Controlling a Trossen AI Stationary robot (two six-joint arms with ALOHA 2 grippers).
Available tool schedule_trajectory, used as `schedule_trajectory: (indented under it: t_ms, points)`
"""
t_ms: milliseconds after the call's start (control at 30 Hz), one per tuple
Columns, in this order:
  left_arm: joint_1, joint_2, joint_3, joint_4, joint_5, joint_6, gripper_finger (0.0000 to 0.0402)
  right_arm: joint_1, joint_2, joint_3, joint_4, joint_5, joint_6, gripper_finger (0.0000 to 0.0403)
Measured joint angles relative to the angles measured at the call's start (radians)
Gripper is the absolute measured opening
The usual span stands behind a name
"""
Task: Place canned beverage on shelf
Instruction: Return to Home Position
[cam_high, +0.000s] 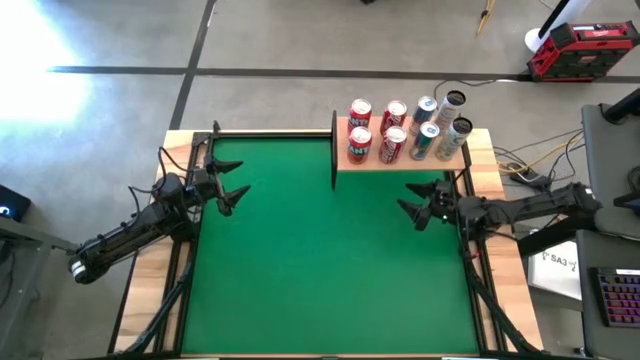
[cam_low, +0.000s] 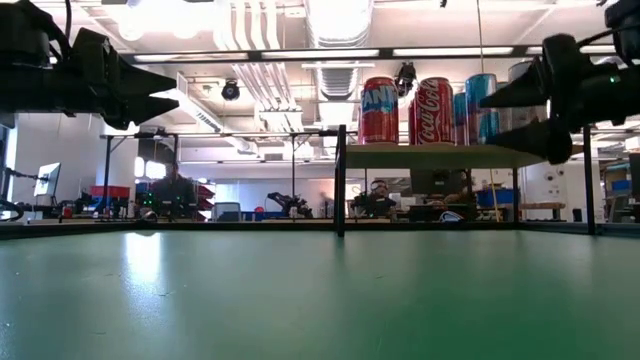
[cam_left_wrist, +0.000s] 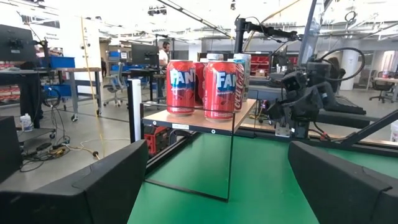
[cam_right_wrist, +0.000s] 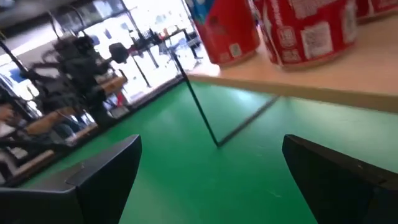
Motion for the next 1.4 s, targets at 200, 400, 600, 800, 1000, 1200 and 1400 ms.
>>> schedule_trajectory:
  t_ms: [200, 400, 600, 800, 1000, 1200, 1400]
  points:
    - [0.0, 0.0, 0.0, 0.0, 0.0, 0.0, 0.0372, -0.083, -0.166, -0.001, -0.176, -0.118, -0.009, 0.0382]
    - [0.0, 0.0, 0.0, 0.0, 0.0, 0.0, 0.0372, -0.205, -0.253, -0.002, -0.191, -0.328, -0.104, 0.0382]
    - [0.0, 0.0, 0.0, 0.0, 0.0, 0.0, 0.0372, -0.29, -0.33, -0.002, -0.189, -0.552, -0.208, 0.0382]
    - [0.0, 0.0, 0.0, 0.0, 0.0, 0.0, 0.0372, -0.347, -0.33, -0.002, -0.22, -0.688, -0.192, 0.0382]
    - [0.0, 0.0, 0.0, 0.0, 0.0, 0.0, 0.0372, -0.374, -0.33, -0.002, -0.219, -0.701, -0.193, 0.0382]
    - [0.0, 0.0, 0.0, 0.0, 0.0, 0.0, 0.0372, -0.402, -0.33, -0.003, -0.219, -0.7, -0.193, 0.0382]
    - [0.0, 0.0, 0.0, 0.0, 0.0, 0.0, 0.0372, -0.403, -0.321, -0.003, -0.219, -0.7, -0.193, 0.0382]
